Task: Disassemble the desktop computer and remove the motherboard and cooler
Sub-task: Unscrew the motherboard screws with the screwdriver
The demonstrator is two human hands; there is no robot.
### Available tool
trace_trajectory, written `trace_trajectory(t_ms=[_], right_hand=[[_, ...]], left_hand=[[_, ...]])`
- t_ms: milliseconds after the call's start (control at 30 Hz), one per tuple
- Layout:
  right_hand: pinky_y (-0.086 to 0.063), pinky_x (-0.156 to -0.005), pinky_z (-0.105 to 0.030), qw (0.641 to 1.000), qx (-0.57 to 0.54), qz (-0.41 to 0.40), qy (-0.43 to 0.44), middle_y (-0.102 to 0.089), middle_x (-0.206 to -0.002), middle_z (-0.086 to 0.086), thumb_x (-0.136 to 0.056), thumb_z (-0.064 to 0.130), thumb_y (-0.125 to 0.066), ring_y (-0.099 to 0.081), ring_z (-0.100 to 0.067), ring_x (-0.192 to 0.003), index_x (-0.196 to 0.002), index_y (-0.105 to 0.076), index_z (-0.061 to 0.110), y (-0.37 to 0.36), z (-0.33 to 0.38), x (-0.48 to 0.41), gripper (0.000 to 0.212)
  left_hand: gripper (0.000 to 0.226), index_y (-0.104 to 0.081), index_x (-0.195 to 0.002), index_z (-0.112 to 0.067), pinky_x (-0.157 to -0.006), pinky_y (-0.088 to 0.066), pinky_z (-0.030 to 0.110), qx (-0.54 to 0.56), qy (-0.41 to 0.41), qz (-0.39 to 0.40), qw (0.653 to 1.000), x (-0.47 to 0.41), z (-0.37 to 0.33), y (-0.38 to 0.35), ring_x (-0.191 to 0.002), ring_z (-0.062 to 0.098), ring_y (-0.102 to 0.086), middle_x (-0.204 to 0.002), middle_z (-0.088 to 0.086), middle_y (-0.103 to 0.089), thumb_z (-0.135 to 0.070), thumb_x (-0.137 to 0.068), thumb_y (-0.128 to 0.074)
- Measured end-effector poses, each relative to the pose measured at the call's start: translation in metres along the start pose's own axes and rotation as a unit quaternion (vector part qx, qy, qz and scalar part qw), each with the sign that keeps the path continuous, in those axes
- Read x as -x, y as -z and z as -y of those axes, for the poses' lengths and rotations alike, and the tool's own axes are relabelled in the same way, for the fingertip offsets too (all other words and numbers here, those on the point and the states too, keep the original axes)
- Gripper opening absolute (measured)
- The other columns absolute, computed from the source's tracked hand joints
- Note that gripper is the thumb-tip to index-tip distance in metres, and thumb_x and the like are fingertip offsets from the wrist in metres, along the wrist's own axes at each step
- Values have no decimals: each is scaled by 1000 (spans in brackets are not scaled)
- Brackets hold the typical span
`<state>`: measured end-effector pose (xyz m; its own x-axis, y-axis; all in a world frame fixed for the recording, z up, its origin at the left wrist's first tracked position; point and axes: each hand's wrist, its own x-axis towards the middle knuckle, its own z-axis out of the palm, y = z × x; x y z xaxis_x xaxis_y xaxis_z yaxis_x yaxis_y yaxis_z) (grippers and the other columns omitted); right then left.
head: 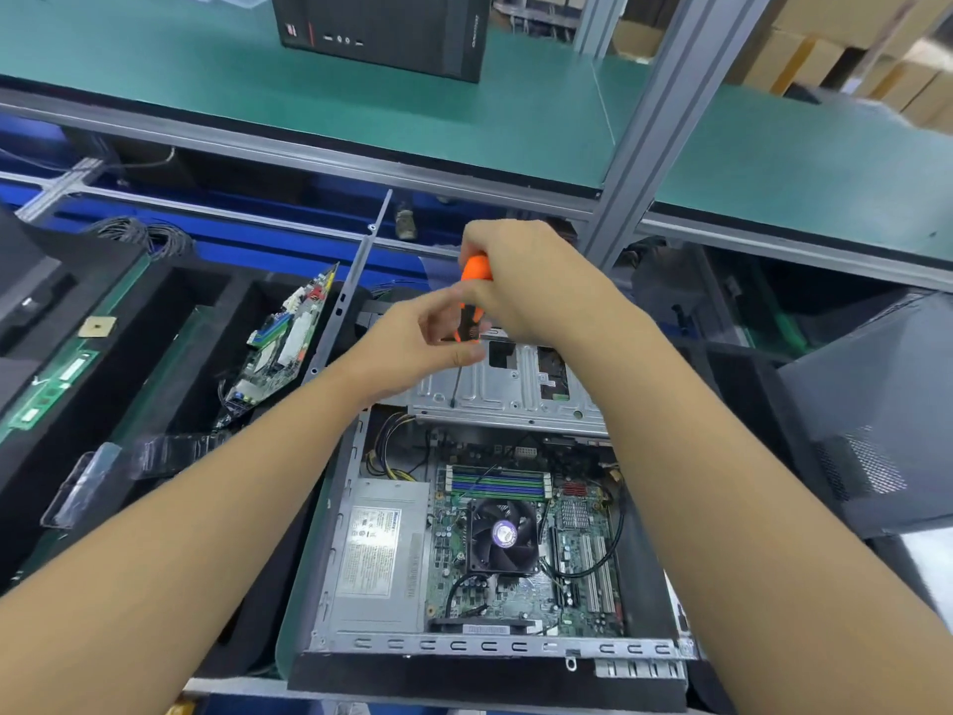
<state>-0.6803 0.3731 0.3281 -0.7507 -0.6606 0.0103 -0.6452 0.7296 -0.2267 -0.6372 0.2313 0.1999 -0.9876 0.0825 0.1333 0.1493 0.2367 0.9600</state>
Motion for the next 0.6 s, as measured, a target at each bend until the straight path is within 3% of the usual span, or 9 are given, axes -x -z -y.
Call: trace_trajectory(t_ms=[67,167,267,333,400,467,600], right_hand=[[-35,-74,-29,999,12,27,21,-55,-117,-2,-95,16,-62,-46,-18,-94,-118,-60,21,2,3,0,24],[-40,-77,-32,997,23,64,30,-50,-121,-2,-94,11,-59,-47,-20,-101,-119,-61,23,4,7,-1,28],[-40,-75,-31,999,-22,47,6,-49,-114,-1,-96,34,-58,-52,-23,-102,-116,-58,23,2,5,-1,23],[-34,-63,-31,998,-43,4,-46,-49,-99,-1,-94,54,-55,-51,-23,-89,-108,-51,19,-1,6,-2,38],[-30,-55,-32,996,-3,-30,-80,-41,-79,1,-95,56,-55,-48,-25,-77,-102,-44,17,-6,8,-4,41],[-33,-60,-33,996,15,-43,-74,-35,-73,2,-97,45,-55,-46,-28,-75,-106,-45,15,-11,8,-4,34],[-36,-62,-34,1000,-9,5,-20,-54,-92,-4,-95,25,-55,-54,-30,-86,-109,-49,17,-6,5,-2,17]], left_hand=[[29,-69,-114,-37,-75,-48,9,15,-3,-15,1000,-1,-4,1,-79,-5,-63,-83,-23,-69,-25,-89,-74],[16,-74,-95,-36,-79,-56,23,9,6,-61,998,-1,-4,-5,-91,16,-71,-92,-3,-76,-39,-80,-77],[17,-76,-90,-30,-81,-59,39,-2,19,-103,994,-3,-2,-11,-90,29,-70,-89,7,-75,-33,-75,-84],[17,-75,-89,-25,-85,-56,48,-6,25,-111,994,-5,-1,-13,-89,34,-69,-90,11,-74,-27,-76,-85],[18,-73,-88,-26,-87,-57,45,-4,27,-118,993,-6,-2,-16,-89,26,-70,-91,4,-75,-24,-75,-86],[22,-71,-90,-29,-87,-57,39,-19,32,-125,991,-6,-3,-16,-89,15,-71,-91,-4,-75,-24,-74,-85],[19,-72,-103,-32,-84,-57,27,11,7,-64,998,-3,-5,-3,-93,12,-70,-97,-3,-75,-21,-88,-73]])
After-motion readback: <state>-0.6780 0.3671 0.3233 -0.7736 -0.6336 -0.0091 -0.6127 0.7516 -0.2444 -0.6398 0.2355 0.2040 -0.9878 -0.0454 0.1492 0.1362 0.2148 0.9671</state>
